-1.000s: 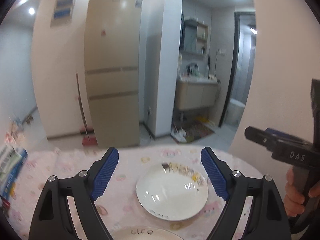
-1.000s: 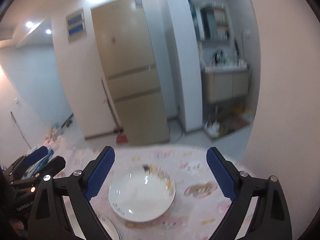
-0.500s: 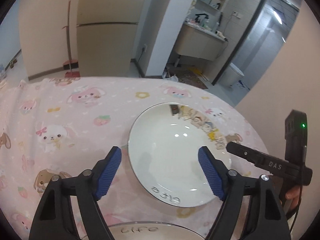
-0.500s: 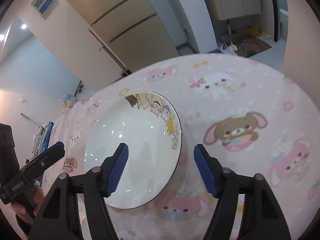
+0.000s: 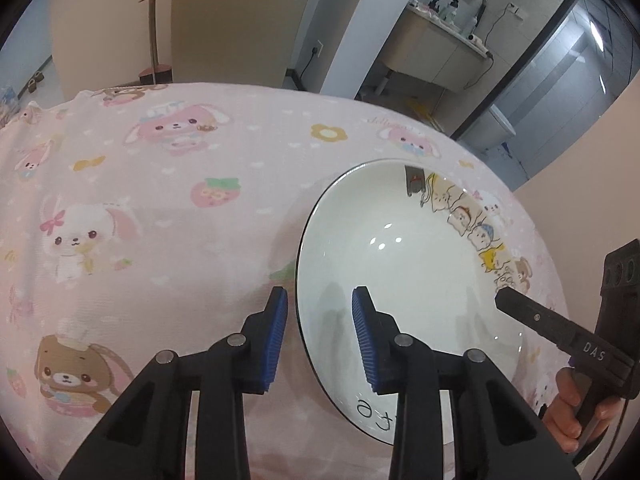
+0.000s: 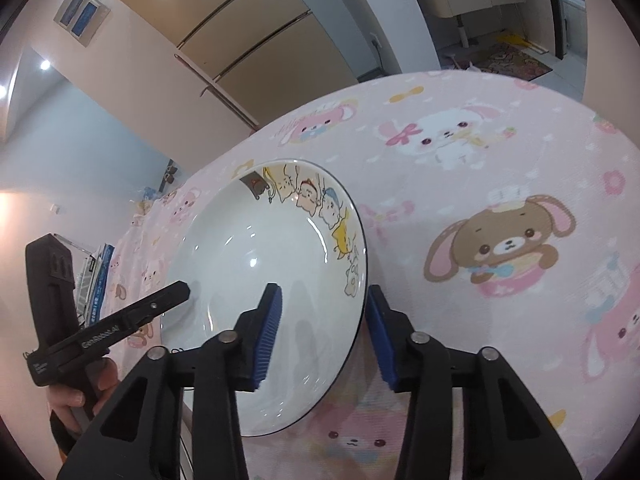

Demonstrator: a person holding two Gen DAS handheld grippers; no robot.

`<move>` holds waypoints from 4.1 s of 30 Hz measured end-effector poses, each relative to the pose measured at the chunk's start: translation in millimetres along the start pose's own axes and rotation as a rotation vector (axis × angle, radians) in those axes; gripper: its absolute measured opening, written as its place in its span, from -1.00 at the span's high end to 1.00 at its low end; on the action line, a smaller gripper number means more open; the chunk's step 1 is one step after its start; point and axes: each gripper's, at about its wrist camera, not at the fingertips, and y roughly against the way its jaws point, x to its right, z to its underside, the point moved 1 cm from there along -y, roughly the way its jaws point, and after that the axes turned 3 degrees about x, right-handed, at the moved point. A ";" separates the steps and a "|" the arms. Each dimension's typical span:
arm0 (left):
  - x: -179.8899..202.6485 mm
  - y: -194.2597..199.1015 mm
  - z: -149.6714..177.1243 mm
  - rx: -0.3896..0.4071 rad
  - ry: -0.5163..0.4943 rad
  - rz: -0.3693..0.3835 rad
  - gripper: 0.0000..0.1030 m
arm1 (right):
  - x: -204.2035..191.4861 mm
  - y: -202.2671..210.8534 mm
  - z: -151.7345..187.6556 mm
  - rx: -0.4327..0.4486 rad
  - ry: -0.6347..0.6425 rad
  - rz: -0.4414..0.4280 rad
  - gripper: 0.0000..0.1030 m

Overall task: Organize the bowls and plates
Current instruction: 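Close the right tool on the cartoon-rim deep plate rim while the left tool closes too, then lift the cartoon-rim deep plate with both tools and carry it over the plate stack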

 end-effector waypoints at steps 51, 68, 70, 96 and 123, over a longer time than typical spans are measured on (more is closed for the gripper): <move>47.1 57.3 -5.9 0.150 -0.197 -0.080 0.63 | -7.2 39.9 -0.5 0.196 0.049 0.038 0.72; 45.9 162.9 38.5 0.260 -0.201 -0.116 0.63 | -65.9 95.8 31.8 0.266 0.168 -0.015 0.69; 43.8 172.8 46.6 0.260 -0.194 -0.111 0.63 | -72.0 101.7 37.7 0.260 0.174 -0.024 0.69; -16.7 280.0 173.2 0.391 -0.115 -0.115 0.63 | -156.0 140.3 144.5 0.258 0.360 -0.079 0.66; -50.1 179.4 206.5 0.218 -0.084 -0.085 0.63 | -113.9 70.3 174.4 0.080 0.324 0.013 0.66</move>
